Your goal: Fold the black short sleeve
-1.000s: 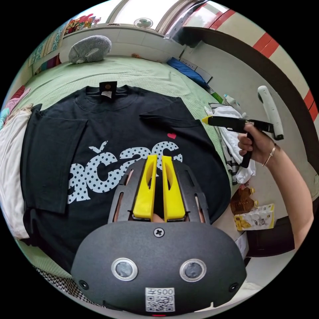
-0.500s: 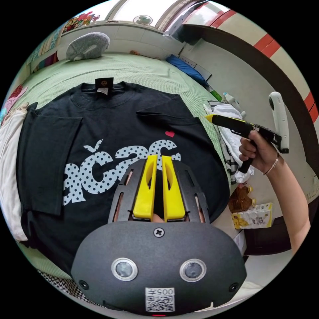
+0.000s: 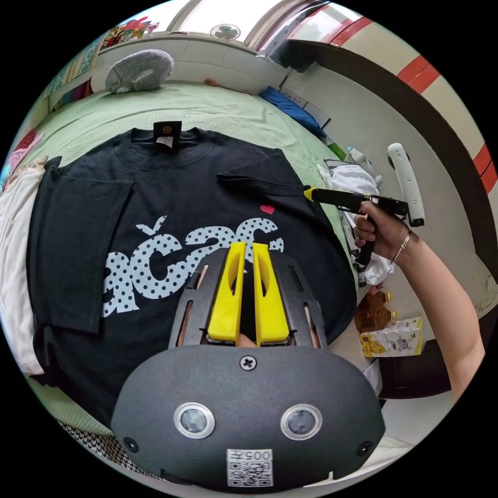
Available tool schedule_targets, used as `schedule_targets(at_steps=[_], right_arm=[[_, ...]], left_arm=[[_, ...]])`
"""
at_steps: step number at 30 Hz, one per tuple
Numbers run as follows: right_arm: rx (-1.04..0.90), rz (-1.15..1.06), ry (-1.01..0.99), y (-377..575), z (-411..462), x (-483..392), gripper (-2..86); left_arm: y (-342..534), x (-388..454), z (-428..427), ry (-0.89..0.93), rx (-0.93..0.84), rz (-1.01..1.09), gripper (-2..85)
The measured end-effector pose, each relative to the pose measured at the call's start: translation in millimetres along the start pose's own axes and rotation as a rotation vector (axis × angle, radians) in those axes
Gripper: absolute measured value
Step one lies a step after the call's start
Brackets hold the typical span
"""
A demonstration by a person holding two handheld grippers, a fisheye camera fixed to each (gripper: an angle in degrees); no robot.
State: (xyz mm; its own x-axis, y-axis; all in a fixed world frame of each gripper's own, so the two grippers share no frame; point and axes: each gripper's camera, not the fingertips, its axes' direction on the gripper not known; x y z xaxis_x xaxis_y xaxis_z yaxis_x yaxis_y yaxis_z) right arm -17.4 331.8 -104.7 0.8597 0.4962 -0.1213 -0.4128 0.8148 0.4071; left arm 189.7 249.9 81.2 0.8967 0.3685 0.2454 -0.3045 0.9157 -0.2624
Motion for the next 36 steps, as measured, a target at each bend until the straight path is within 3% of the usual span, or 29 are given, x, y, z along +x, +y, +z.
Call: schedule_targets(at_steps=[7,11,17,27,33,36], right_arm=[[0.125,-0.113,-0.089,26.5,-37.8,-25.9,-1.3],[0.161,-0.374,-0.134,55.8,-60.0,-68.9,-1.2],[-0.072,-0.674,-0.19,84.9,-44.7,-111.0,4.1],[0.116,-0.483,-0.078,25.3,-35.2,-128.6,7.2],[0.005,-0.315,-0.16,-13.0,23.9,-143.4,7.8],[-0.04,-0.275,-0.06,-15.8,43.7,-147.4,5.1]], left_arm=[[1.4,-3.1,-0.1,0.008,-0.003,0.004,4.4],[3.6,-7.2,-2.7,0.009,-0.001,-0.004,4.2],[8.1,-15.1,-6.6,0.011,-0.008,-0.019,4.2],[8.4,-30.5,-17.3,0.026,0.0,-0.052,4.2],[12.6,-42.1,-27.1,0.034,0.0,-0.073,4.3],[14.2,-46.9,-32.2,0.036,-0.005,-0.077,4.4]])
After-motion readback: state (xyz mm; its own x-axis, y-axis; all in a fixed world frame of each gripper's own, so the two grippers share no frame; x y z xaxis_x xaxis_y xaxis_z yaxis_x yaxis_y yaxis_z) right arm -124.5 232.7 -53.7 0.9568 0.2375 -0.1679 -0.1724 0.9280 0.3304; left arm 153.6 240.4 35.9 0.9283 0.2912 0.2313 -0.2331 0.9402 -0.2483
